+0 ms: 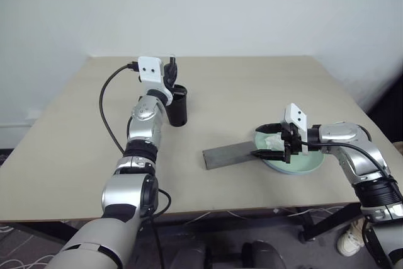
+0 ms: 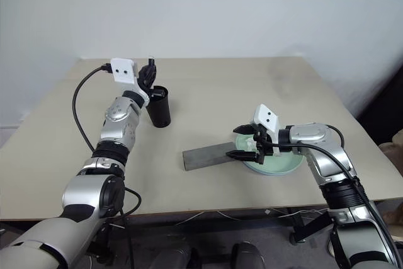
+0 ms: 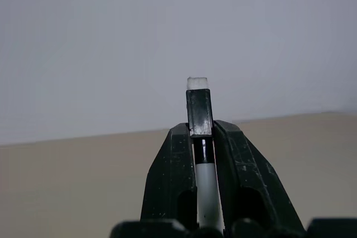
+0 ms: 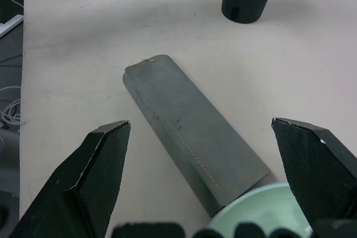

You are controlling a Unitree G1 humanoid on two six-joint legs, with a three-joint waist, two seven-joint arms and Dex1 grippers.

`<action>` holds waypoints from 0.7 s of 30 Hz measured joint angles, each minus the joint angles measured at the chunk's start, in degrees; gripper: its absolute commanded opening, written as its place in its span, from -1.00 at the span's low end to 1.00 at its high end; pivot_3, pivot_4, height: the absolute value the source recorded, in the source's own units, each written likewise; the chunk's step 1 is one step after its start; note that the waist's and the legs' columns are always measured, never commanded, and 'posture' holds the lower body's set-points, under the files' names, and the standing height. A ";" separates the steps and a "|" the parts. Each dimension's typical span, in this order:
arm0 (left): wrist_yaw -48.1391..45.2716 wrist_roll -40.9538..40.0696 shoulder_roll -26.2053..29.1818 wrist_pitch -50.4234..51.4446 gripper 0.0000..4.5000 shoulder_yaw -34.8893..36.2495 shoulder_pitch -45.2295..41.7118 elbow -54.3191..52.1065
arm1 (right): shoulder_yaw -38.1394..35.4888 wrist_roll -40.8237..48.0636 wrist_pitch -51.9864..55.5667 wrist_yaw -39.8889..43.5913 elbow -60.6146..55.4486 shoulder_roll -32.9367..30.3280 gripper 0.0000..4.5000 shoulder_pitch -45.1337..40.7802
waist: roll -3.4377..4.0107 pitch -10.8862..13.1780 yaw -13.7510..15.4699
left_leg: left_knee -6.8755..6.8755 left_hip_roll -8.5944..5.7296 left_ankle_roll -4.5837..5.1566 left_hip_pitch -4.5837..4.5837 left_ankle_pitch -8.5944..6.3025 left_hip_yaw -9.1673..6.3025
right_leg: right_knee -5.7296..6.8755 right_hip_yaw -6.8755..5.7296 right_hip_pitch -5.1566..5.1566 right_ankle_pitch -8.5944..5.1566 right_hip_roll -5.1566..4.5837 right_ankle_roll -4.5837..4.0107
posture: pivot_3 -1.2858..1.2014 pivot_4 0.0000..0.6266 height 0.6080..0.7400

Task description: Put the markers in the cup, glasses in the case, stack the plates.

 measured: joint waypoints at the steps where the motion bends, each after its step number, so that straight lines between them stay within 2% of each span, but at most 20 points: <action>1: 0.16 0.11 -0.04 -0.57 -0.86 -0.23 -0.07 0.84 | 0.00 0.00 0.00 -0.01 -0.02 0.00 0.96 0.00 | 0.00 0.00 0.00 | 0.00 0.00 0.00 0.00 0.00 -0.01 | 0.00 0.00 0.00 0.00 -0.01 0.00 | 0.03 -1.00 0.75; 16: 1.15 1.17 -0.14 -4.29 -0.86 -0.75 -0.12 4.09 | 0.00 0.17 0.01 -0.07 -0.39 0.00 0.96 0.10 | 0.00 0.00 -0.01 | 0.01 0.00 0.00 -0.01 -0.01 -0.02 | 0.01 -0.03 -0.01 0.01 -0.03 0.01 | 0.03 -1.00 0.75; 21: 1.42 1.19 -0.05 -4.29 -0.22 -0.74 -0.11 4.09 | 0.00 0.17 0.00 -0.07 -0.39 0.00 0.96 0.10 | -0.01 0.00 -0.02 | 0.00 0.00 0.00 -0.01 -0.01 -0.03 | 0.01 -0.03 -0.01 0.01 -0.03 0.02 | 0.03 -1.00 0.75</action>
